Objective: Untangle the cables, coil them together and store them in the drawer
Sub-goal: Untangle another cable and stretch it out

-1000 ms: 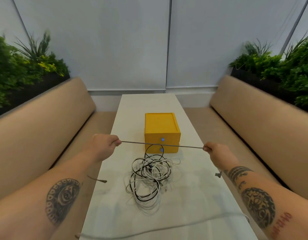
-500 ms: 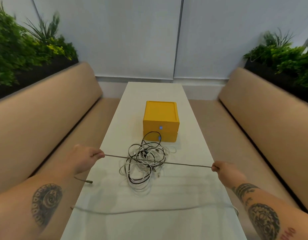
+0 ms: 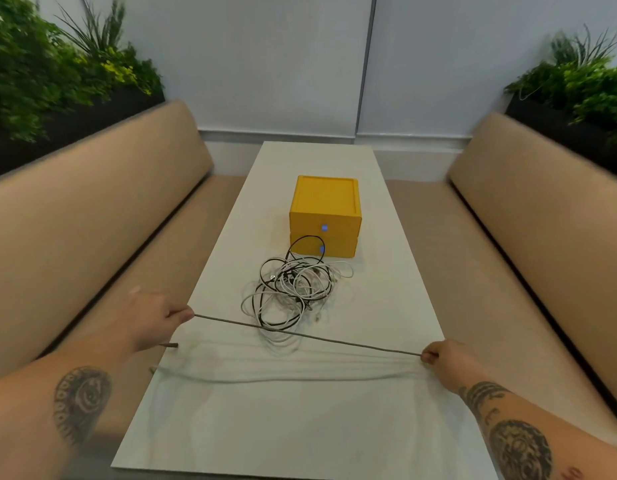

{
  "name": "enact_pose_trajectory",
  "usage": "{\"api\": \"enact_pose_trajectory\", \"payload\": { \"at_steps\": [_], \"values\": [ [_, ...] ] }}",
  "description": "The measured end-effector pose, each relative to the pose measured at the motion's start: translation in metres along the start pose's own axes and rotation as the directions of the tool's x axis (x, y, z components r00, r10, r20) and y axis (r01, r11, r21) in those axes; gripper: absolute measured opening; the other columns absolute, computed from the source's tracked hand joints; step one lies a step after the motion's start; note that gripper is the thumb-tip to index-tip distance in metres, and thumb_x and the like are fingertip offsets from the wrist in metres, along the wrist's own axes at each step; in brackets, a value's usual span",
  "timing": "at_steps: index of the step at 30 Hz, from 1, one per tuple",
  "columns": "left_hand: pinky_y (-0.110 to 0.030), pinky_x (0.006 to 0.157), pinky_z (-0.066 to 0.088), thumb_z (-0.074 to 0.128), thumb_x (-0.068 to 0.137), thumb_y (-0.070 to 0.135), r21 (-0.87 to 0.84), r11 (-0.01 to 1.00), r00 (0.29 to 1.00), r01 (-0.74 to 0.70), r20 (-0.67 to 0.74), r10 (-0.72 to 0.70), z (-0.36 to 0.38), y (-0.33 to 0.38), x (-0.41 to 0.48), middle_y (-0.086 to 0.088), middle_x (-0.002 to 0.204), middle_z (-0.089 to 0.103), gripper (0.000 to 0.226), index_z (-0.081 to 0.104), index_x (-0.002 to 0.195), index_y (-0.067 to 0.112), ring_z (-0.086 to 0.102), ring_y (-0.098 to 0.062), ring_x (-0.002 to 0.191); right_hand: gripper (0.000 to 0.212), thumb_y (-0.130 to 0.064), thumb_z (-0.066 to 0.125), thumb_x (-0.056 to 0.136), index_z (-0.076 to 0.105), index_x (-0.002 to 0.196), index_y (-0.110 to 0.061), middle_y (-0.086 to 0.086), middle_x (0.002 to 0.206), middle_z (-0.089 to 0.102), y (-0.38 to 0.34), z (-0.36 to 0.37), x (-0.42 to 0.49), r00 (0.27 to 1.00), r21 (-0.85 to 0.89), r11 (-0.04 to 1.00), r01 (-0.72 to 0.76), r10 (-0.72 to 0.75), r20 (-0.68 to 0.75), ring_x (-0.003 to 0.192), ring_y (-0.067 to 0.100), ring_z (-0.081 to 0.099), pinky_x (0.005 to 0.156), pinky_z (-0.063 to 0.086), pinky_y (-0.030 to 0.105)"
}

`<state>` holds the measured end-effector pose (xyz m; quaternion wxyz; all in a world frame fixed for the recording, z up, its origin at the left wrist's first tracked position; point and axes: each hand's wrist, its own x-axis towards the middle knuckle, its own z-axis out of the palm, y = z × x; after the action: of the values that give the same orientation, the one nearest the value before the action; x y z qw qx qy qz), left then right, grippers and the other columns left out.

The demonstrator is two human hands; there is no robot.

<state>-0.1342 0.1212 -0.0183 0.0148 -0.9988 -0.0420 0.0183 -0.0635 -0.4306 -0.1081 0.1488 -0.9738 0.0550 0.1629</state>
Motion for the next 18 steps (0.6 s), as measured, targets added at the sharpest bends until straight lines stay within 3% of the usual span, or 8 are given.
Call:
{"api": "enact_pose_trajectory", "payload": {
  "at_steps": [2,5,10,14,18],
  "values": [
    [-0.031,0.078,0.023,0.042,0.101,0.051,0.063,0.998,1.000,0.007,-0.004,-0.007,0.003,-0.001,0.000,0.009,0.081,0.063,0.030,0.070,0.091,0.045,0.056,-0.011,0.088,0.025,-0.027,0.063,0.092,0.061,0.071,-0.041,-0.005,0.093,0.066,-0.002,0.003,-0.001,1.000,0.007,1.000,-0.010,0.010,-0.007,0.081,0.014,0.060,0.072,0.045,0.023],
    [-0.031,0.079,0.019,0.042,0.100,0.051,0.065,0.996,0.996,0.055,0.067,-0.059,0.015,0.000,-0.003,0.015,0.084,0.063,0.028,0.070,0.098,0.050,0.053,-0.007,0.094,0.024,-0.026,0.065,0.091,0.063,0.072,-0.041,-0.006,0.096,0.068,-0.002,0.002,-0.001,1.000,0.013,1.000,-0.013,0.013,0.011,0.085,0.014,0.062,0.075,0.047,0.022],
    [-0.032,0.084,0.029,0.043,0.096,0.046,0.021,0.992,0.976,0.125,0.177,-0.126,0.045,0.002,-0.017,0.020,0.091,0.067,0.029,0.063,0.077,0.056,0.051,-0.008,0.095,0.019,-0.032,0.068,0.088,0.066,0.076,-0.046,-0.012,0.098,0.069,0.005,0.007,-0.007,1.000,0.037,0.999,0.006,-0.006,-0.005,0.091,0.011,0.063,0.085,0.051,0.024],
    [-0.032,0.091,0.036,0.041,0.095,0.040,0.050,0.988,0.970,0.145,0.188,-0.152,0.072,0.003,-0.028,0.018,0.089,0.067,0.028,0.067,0.089,0.046,0.054,-0.008,0.090,0.019,-0.033,0.062,0.090,0.069,0.079,-0.048,-0.012,0.100,0.067,0.011,0.013,-0.013,0.997,0.053,0.998,0.028,-0.024,-0.072,0.101,0.015,0.060,0.091,0.051,0.033],
    [-0.031,0.082,0.049,0.036,0.087,0.061,0.070,0.978,0.960,0.197,0.188,-0.207,0.090,-0.015,-0.032,0.018,0.087,0.067,0.038,0.065,0.077,0.039,0.060,-0.007,0.088,0.016,-0.034,0.060,0.092,0.075,0.097,-0.039,-0.007,0.103,0.065,0.012,0.021,-0.016,0.991,0.063,0.997,0.038,-0.030,-0.127,0.110,0.019,0.053,0.095,0.048,0.035]
  ]
}}
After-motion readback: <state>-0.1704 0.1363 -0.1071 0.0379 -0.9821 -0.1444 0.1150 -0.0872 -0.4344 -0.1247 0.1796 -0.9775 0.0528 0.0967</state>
